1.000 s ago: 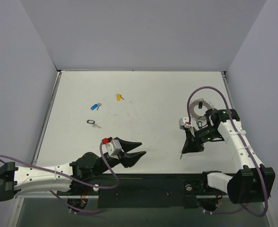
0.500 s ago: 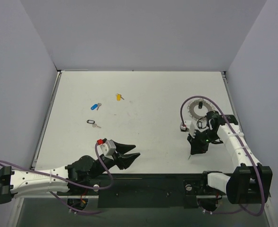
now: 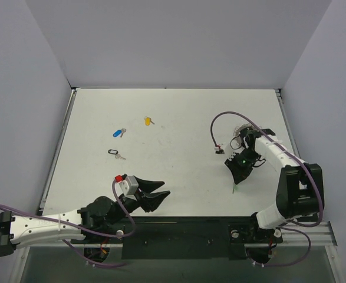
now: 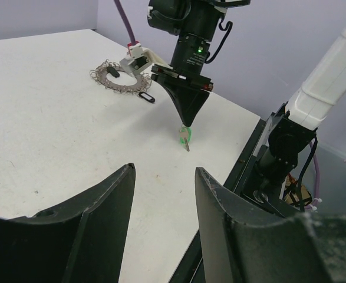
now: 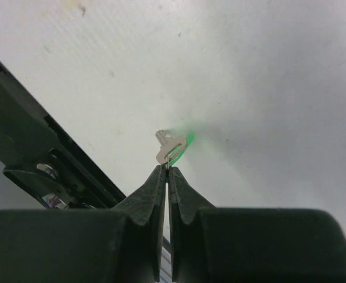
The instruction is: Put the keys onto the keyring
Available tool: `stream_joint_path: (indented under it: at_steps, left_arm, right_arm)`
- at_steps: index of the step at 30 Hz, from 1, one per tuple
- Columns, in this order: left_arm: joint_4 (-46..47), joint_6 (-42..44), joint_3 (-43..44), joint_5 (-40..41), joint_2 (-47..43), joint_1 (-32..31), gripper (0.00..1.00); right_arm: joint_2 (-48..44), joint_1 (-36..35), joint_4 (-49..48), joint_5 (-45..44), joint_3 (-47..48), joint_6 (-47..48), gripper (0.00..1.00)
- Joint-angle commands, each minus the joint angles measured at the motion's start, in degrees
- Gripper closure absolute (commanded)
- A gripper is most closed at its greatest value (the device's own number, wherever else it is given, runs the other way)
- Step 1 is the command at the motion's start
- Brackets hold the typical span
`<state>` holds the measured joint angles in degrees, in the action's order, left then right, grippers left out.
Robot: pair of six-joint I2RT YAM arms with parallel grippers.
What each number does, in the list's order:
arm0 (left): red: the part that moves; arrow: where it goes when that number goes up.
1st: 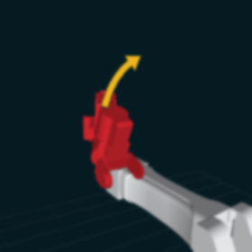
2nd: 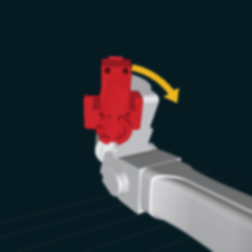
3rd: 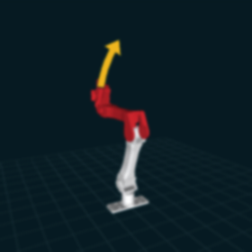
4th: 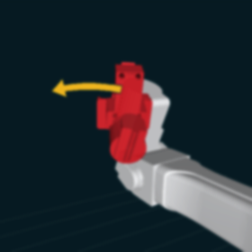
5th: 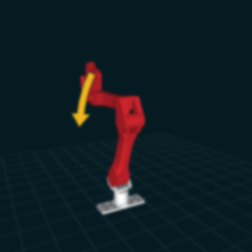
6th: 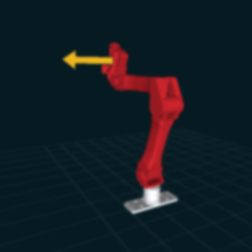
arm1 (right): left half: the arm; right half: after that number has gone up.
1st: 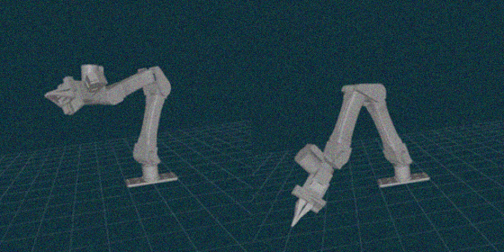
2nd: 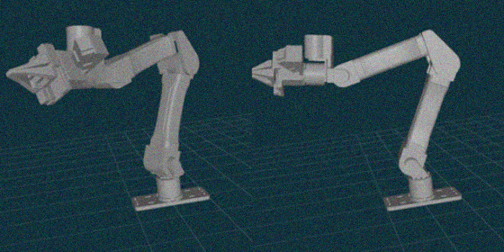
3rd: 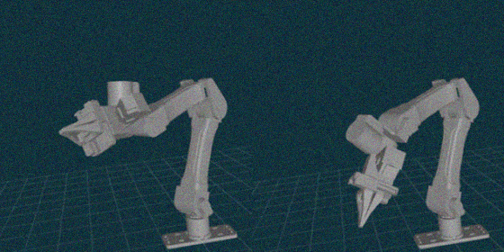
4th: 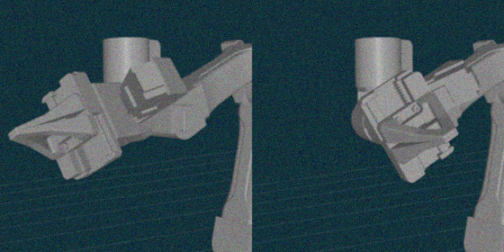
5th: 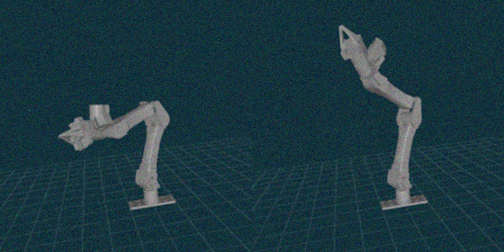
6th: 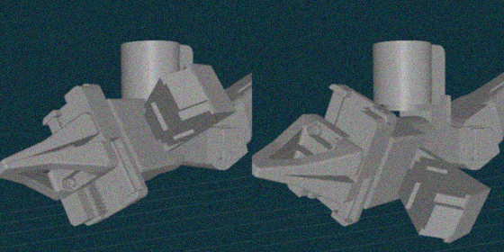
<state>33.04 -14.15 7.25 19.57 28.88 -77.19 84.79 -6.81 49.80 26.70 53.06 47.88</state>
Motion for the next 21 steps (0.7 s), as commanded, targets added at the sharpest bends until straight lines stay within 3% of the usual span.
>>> stream_joint_path:
  at_steps: [1,10,21]
  left_arm:
    - [0.45,-0.09,0.05,1.26,-0.58,-0.07,0.45]
    - [0.54,0.0,-0.39,1.7,-0.93,-0.07,0.45]
    - [1.68,-0.97,-0.83,1.7,0.03,-0.07,0.45]
  right_arm:
    - [4.32,-2.85,-1.37,-4.55,4.76,-7.26,1.0]
    - [14.95,-6.64,-4.1,-5.43,12.15,-13.16,1.0]
    - [21.37,-9.27,-5.24,-6.57,16.9,-18.17,1.0]
